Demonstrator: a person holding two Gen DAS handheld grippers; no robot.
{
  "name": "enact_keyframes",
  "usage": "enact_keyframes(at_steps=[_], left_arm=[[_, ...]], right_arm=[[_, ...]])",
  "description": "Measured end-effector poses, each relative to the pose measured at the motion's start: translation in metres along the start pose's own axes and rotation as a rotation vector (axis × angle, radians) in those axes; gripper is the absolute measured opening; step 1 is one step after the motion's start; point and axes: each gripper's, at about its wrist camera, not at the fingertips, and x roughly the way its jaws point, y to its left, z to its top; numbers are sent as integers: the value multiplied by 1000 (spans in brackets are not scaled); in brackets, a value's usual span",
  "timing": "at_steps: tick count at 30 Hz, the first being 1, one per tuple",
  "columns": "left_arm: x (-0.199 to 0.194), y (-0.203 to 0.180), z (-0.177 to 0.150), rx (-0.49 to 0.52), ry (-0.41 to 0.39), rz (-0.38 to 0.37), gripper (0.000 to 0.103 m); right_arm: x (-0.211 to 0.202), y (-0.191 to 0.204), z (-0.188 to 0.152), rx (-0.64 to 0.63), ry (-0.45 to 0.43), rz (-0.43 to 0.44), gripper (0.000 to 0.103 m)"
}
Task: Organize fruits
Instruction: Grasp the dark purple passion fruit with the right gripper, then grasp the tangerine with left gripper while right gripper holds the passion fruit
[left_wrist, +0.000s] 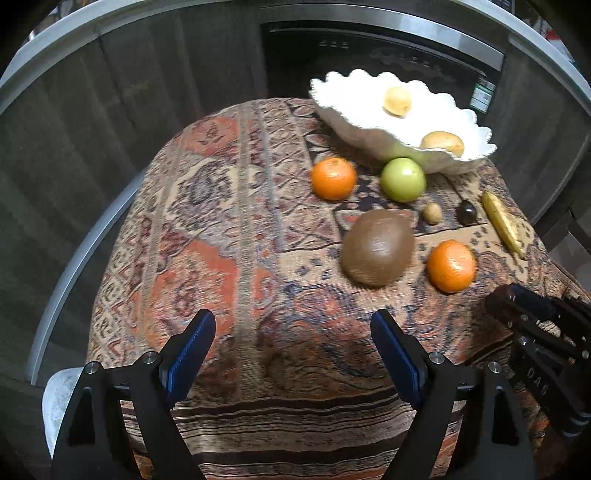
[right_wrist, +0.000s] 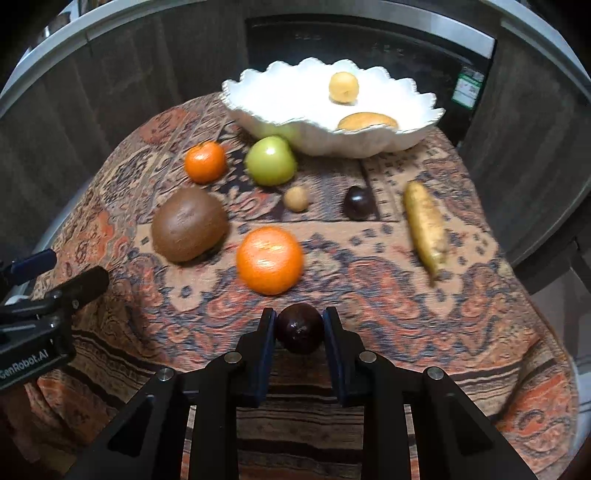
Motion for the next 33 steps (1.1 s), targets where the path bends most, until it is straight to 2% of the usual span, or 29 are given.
enact_keyframes(at_steps=[13, 15, 18, 24, 33], left_arm=[[8, -62, 9, 65, 21, -92, 85], [10, -71, 8, 74, 25, -103, 84], [16, -86, 10, 101, 41, -113, 74], [26, -109, 13, 116, 57, -141, 73], [43, -127, 23, 147, 62, -119, 67]], right_arm=[[-19, -54, 13, 61, -40, -54, 27], [-20, -61, 12, 75, -43, -58, 27], [-20, -72, 12, 93, -46, -59, 27], [-20, -91, 11, 116, -54, -67, 27], [-11, -110, 8, 162, -37, -54, 27]])
